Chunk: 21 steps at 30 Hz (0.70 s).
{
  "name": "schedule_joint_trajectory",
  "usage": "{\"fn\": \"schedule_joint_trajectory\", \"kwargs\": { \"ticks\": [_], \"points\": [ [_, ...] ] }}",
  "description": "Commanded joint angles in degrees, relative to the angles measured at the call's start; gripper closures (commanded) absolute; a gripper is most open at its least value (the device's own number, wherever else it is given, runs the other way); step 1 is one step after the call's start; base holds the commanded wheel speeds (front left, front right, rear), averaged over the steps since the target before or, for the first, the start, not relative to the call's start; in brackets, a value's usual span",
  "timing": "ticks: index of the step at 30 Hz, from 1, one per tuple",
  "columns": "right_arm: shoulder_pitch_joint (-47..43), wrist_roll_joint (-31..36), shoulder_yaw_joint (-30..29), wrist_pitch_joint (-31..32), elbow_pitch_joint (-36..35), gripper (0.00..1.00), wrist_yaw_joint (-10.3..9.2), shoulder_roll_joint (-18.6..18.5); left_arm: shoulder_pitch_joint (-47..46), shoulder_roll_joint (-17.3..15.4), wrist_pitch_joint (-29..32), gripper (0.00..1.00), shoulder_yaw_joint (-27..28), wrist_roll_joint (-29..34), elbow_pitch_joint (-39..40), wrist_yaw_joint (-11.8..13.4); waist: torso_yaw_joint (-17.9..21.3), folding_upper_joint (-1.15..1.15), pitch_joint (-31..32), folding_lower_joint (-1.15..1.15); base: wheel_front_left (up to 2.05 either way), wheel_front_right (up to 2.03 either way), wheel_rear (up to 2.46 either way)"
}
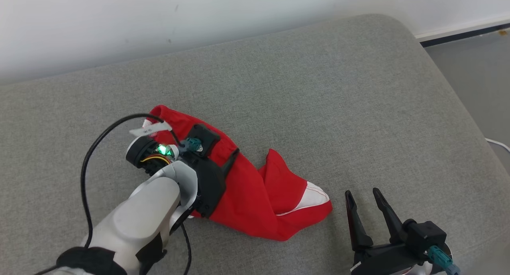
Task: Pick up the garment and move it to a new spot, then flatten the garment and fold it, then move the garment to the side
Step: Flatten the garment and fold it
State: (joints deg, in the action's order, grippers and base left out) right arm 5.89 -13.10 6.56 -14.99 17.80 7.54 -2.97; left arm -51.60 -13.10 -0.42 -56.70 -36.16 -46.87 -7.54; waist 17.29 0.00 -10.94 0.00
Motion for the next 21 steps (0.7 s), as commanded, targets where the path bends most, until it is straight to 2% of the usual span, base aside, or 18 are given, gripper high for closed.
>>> {"fn": "schedule_joint_trajectory", "kwargs": {
  "ticks": [1, 6, 12, 13, 14, 15, 16, 21],
  "points": [
    [0.5, -0.3, 0.1, -0.2, 0.2, 0.0, -0.11, 0.1, -0.8, -0.1, 1.6, 0.0, -0.8, -1.6, -0.6, 0.1, -0.1, 0.0, 0.0, 0.0, 0.0, 0.0, 0.0],
    [0.6, -0.4, 0.5, -0.2, 0.6, 0.0, -0.11, 0.1, -3.4, 0.0, 11.4, 0.0, -6.8, -4.7, -3.3, 0.1, -0.3, 0.0, 0.2, 0.0, 0.0, 0.0, 0.0],
    [1.0, -0.4, 0.9, -0.2, 0.8, 0.0, -0.11, 0.1, -5.7, -0.4, 15.3, 0.0, -12.5, -7.4, -2.8, 0.1, -0.3, 0.0, 0.3, 0.0, 0.0, 0.0, 0.0],
    [0.9, -0.4, 0.9, -0.2, 0.8, 0.0, -0.11, 0.1, -6.0, -0.6, 15.4, 0.18, -13.1, -8.0, -2.5, 0.1, -0.3, 0.0, 0.3, 0.0, 0.0, 0.0, 0.0],
    [0.8, -0.4, 0.9, -0.2, 0.8, 0.0, -0.11, 0.1, -6.4, -0.7, 14.8, 0.61, -13.3, -8.4, -2.2, 0.1, -0.3, 0.0, 0.4, 0.0, 0.0, 0.0, 0.0],
    [0.7, -0.4, 0.8, -0.2, 0.7, 0.0, -0.11, 0.1, -6.7, -0.7, 13.9, 0.83, -13.6, -8.7, -1.8, 0.1, -0.4, 0.0, 0.4, 0.0, 0.0, 0.0, 0.0],
    [0.5, -0.4, 0.6, -0.2, 0.6, 0.0, -0.11, 0.1, -6.9, -0.7, 13.4, 1.0, -14.0, -9.0, -1.7, 0.1, -0.6, 0.0, 0.5, 0.0, 0.0, 0.0, 0.0],
    [-0.7, -0.4, 0.2, -0.2, 0.2, 0.0, -0.11, 0.1, -7.6, -0.5, 9.8, 1.0, -14.8, -10.5, -1.2, 0.1, -2.2, 0.0, 1.0, 0.0, 0.0, 0.0, 0.0]
  ]
}}
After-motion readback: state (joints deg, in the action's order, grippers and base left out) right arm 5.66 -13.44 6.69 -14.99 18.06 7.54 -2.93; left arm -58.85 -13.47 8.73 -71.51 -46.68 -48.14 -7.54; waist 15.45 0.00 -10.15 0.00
